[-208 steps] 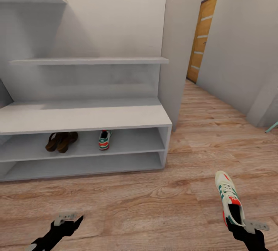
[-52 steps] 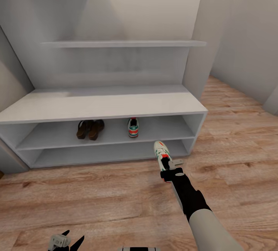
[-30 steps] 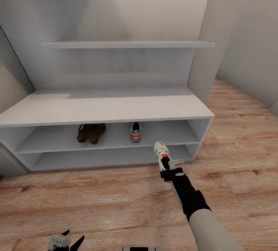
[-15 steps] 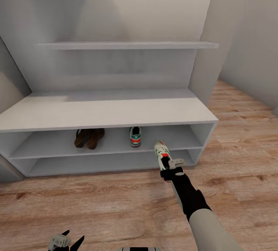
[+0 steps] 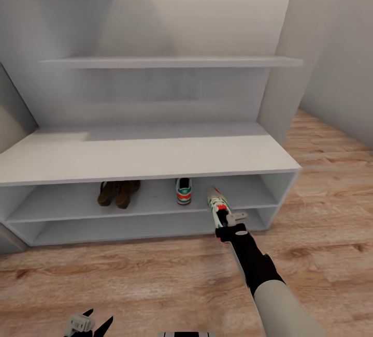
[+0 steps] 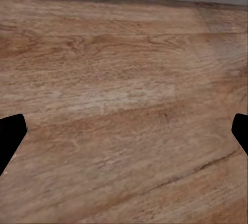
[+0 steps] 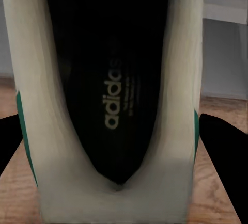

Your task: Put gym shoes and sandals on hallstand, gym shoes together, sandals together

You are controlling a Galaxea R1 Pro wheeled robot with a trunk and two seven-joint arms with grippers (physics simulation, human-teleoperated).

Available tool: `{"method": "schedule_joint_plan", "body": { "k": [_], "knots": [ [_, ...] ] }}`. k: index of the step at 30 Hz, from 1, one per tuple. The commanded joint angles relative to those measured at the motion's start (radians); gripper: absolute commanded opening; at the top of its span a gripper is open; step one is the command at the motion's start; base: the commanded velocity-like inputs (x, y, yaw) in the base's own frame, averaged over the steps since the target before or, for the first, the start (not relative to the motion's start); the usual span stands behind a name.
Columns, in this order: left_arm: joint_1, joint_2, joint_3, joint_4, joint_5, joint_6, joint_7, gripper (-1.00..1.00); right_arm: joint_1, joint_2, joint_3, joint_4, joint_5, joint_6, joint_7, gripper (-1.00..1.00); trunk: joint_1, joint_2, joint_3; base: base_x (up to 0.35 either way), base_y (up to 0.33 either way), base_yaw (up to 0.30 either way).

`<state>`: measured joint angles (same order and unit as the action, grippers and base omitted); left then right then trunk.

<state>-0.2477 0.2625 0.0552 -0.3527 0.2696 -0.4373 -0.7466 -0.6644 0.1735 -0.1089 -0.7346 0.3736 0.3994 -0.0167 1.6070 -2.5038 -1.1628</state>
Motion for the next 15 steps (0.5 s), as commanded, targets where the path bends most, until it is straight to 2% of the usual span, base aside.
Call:
{"method": "schedule_joint_plan", "body": {
  "k": [1, 5, 10, 15],
  "knots": [
    [-0.001, 0.000, 0.003, 0.001, 0.005, 0.001, -0.008, 1.00, 0.000, 0.001, -0.003, 0.014, -0.002, 0.004, -0.002, -1.00, 0.001, 0.000, -0.001, 0.305, 0.100, 0.000],
    [-0.001, 0.000, 0.003, 0.001, 0.005, 0.001, -0.008, 1.00, 0.000, 0.001, -0.003, 0.014, -0.002, 0.004, -0.002, -1.00, 0.001, 0.000, -0.001, 0.247, 0.081, 0.000],
    [-0.001, 0.000, 0.003, 0.001, 0.005, 0.001, -0.008, 1.00, 0.000, 0.001, -0.003, 0.014, -0.002, 0.004, -0.002, -1.00, 0.001, 0.000, -0.001, 0.052, 0.015, 0.000],
    [-0.001, 0.000, 0.003, 0.001, 0.005, 0.001, -0.008, 1.00, 0.000, 0.001, -0.003, 0.014, -0.002, 0.004, -0.002, -1.00, 0.001, 0.000, -0.001, 0.193, 0.080, 0.000]
  ]
}}
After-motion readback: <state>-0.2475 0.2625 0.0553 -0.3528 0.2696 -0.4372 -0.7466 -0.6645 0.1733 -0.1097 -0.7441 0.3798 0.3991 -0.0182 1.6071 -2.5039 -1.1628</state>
